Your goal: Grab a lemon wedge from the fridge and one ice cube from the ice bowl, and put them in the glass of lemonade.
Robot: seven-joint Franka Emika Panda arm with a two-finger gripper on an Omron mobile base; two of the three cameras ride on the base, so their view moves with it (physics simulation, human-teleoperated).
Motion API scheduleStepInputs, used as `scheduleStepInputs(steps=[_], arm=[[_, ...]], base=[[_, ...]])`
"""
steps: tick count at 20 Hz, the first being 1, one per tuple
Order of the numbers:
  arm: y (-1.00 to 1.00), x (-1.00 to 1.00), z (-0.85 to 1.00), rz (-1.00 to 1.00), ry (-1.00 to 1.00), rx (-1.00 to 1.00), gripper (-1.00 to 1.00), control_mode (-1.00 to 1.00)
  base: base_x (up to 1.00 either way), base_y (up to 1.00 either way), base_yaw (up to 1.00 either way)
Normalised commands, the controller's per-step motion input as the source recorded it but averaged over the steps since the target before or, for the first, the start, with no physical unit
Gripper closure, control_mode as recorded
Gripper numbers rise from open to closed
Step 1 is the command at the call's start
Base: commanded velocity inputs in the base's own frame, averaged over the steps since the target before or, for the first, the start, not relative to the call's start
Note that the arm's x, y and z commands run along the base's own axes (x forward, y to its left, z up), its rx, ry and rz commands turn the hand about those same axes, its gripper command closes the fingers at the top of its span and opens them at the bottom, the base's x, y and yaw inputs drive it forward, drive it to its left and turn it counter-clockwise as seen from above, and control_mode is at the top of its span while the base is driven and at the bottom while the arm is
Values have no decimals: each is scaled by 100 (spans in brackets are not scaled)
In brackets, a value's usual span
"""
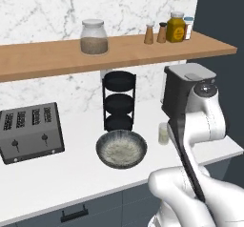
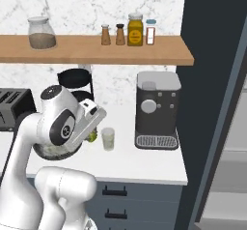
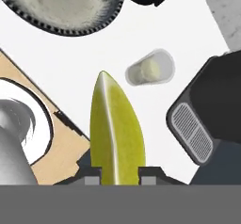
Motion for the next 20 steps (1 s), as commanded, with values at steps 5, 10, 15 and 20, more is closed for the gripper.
scheduleStepInputs(steps=[5, 10, 15, 20], arm=[[-3, -1, -7, 49, 6, -43, 100, -100], [0, -1, -9, 46, 11, -43, 100, -100], [0, -3, -13, 42, 15, -41, 100, -100], [2, 0, -29, 38, 13, -38, 100, -100]], base=[[0, 0, 0], [0, 0, 0], [0, 0, 0], [0, 0, 0]])
